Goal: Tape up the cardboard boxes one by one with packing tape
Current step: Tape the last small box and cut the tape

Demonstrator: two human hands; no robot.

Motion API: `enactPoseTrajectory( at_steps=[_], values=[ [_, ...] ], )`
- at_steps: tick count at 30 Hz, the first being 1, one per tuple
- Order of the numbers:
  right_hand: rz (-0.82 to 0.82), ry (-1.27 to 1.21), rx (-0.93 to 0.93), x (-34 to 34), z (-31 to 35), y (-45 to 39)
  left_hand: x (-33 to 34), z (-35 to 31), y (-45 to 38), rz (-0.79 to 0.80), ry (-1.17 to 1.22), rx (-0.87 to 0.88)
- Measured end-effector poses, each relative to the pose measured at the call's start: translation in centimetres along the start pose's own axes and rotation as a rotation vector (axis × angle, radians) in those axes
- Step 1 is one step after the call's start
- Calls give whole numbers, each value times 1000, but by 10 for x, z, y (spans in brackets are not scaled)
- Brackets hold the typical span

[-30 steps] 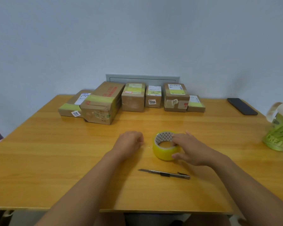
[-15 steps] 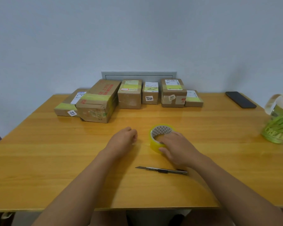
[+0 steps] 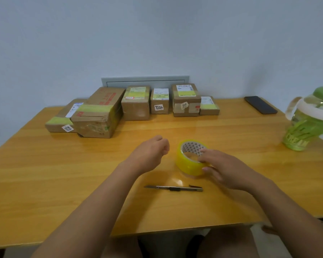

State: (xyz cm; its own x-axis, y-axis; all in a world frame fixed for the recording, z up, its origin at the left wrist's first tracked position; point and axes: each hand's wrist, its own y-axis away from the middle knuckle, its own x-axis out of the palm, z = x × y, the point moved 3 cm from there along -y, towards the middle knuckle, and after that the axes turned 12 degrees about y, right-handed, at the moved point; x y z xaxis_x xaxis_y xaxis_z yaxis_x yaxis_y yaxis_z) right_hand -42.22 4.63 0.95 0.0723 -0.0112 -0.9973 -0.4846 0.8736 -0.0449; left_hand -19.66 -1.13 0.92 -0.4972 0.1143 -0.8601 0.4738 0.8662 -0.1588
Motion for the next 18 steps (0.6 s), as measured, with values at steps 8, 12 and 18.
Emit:
enactPoseTrajectory(
  at_steps=[8, 12, 18],
  values=[
    [42, 93, 121, 10, -23, 33, 43, -21, -21, 75, 136, -96],
    [12, 126, 170, 12, -29, 35, 48, -23, -26, 45, 231, -186],
    [-79, 208, 154, 14, -17, 28, 42, -18, -20, 25, 327, -275]
  ],
)
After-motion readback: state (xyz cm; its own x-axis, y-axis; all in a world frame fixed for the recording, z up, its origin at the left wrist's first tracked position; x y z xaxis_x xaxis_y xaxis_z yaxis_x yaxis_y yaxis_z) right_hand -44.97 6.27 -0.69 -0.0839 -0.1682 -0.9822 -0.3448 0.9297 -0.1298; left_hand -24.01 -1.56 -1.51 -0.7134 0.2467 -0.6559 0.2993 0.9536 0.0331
